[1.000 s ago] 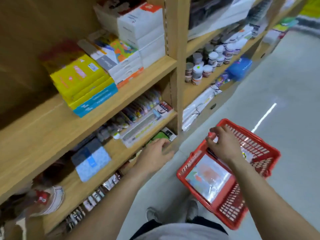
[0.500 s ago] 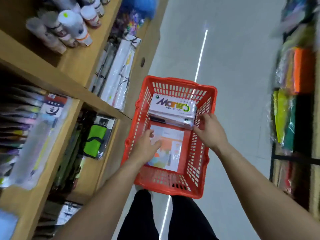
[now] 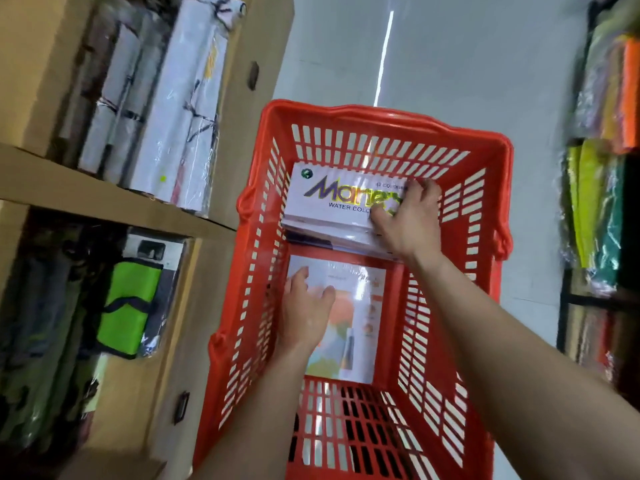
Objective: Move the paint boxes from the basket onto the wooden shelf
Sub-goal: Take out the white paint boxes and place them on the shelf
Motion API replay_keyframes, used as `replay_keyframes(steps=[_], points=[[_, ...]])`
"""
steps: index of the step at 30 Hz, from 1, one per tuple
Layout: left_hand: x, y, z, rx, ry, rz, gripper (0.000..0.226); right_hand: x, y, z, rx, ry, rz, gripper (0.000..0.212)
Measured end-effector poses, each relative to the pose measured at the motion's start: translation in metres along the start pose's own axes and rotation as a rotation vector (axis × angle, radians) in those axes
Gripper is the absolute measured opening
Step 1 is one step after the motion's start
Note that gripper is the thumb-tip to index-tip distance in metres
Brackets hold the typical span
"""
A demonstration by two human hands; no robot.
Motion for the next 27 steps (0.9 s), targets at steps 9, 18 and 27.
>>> replay_keyframes(steps=[9, 18, 27], points=[[-0.012, -0.010, -0.002, -0.038, 0.042, 0.106, 0.051, 0.018, 0.000, 0.012, 0.109, -0.157, 0.163, 0.099], [-0.014, -0.013, 0.002, -0.055, 0.153, 0.064, 0.052, 0.028, 0.004, 0.022, 0.064, -0.308, 0.232, 0.105], [-0.011, -0.016, 0.011, -0.095, 0.186, 0.059, 0.056, 0.029, 0.010, 0.020, 0.106, -0.407, 0.197, 0.074]])
Point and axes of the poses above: each hand's wrist, its own y-axis away from the middle knuckle, its own z-axis out of the palm, x = y × z, the point moved 6 cm from there along -y, towards the middle knuckle, and after that the axes turned 12 degrees about -z, right-handed, at the moved point
